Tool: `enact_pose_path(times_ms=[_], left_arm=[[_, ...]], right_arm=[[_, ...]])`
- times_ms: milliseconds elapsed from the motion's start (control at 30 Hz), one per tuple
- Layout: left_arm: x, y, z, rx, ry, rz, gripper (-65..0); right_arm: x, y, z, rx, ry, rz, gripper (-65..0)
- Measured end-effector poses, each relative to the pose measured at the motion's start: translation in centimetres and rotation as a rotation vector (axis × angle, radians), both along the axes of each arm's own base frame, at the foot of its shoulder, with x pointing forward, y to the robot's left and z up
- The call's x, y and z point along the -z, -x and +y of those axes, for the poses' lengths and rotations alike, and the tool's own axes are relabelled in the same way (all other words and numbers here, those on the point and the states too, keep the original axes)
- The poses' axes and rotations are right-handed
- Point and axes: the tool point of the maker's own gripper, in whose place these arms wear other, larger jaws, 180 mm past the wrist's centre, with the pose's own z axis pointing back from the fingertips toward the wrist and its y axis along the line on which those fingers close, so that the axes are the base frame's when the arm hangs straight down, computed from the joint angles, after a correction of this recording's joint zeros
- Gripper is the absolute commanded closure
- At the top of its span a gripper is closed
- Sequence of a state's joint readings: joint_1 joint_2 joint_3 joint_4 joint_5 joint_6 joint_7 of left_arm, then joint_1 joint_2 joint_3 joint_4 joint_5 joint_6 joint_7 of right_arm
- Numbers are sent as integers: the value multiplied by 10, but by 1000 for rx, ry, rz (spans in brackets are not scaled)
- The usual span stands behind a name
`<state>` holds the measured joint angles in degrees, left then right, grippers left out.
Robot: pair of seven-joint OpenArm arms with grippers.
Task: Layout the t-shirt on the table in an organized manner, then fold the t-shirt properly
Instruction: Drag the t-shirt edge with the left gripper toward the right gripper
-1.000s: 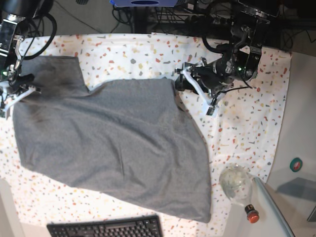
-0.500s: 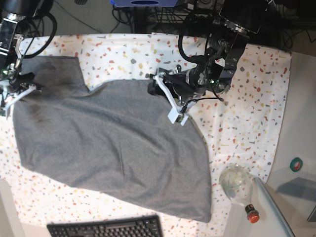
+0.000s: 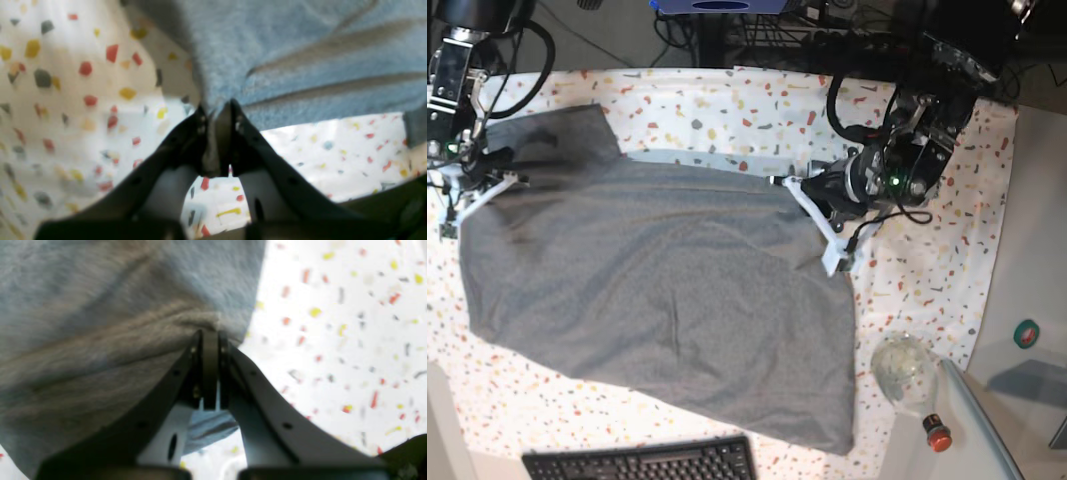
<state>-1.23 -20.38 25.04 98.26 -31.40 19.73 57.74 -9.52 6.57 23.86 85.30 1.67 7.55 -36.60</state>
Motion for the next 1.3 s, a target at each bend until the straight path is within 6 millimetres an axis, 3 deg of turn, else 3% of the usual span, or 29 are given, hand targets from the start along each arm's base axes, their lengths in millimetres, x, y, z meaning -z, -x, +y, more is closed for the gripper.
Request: enact_pose_path(times_ms=[100, 167, 233, 300, 433, 567, 700, 800, 867, 967, 1033, 1133, 1167, 1233, 1300], left_arm=[[0, -15, -51, 123, -2, -13, 0], [24, -5, -89, 200, -2, 72, 0], [50, 7, -111, 255, -38, 162, 0], [68, 12, -122, 311, -104, 196, 0], [69, -13, -145, 386, -166, 92, 0], [71, -12, -148, 382, -180, 97, 0], [67, -5, -153, 396, -145, 81, -293], [61, 20, -146, 392, -74, 116, -494], [48, 23, -131, 314, -3, 92, -583], [7, -2, -92, 117, 109, -43, -615], [-13, -18, -51, -50, 151, -174, -615], [15, 3, 6, -197, 96, -184, -615], [30, 18, 10, -150, 78, -156, -615], [44, 36, -10, -41, 142, -118, -615], [43, 34, -35, -4, 224, -150, -615]], right_arm=[[-1, -1, -2, -1, 7, -1, 0], [-2, -3, -2, 0, 7, -5, 0], [-4, -6, -2, -1, 9, -14, 0], [-5, -6, -5, -1, 14, -15, 0], [-4, -5, -4, -1, 14, -9, 0], [-4, -2, -6, 0, 19, -4, 0], [-2, -2, -5, 1, 12, -2, 0], [-3, -2, -6, 1, 13, -3, 0], [-3, -2, -6, 1, 15, -2, 0], [-2, -2, -4, 0, 12, 0, 0], [-2, -2, -5, 0, 13, -2, 0], [-2, -1, -6, 0, 16, 1, 0], [-2, -1, -5, 0, 15, -1, 0], [-1, -1, -4, 1, 11, 0, 0], [-1, -2, -1, 0, 5, -1, 0]])
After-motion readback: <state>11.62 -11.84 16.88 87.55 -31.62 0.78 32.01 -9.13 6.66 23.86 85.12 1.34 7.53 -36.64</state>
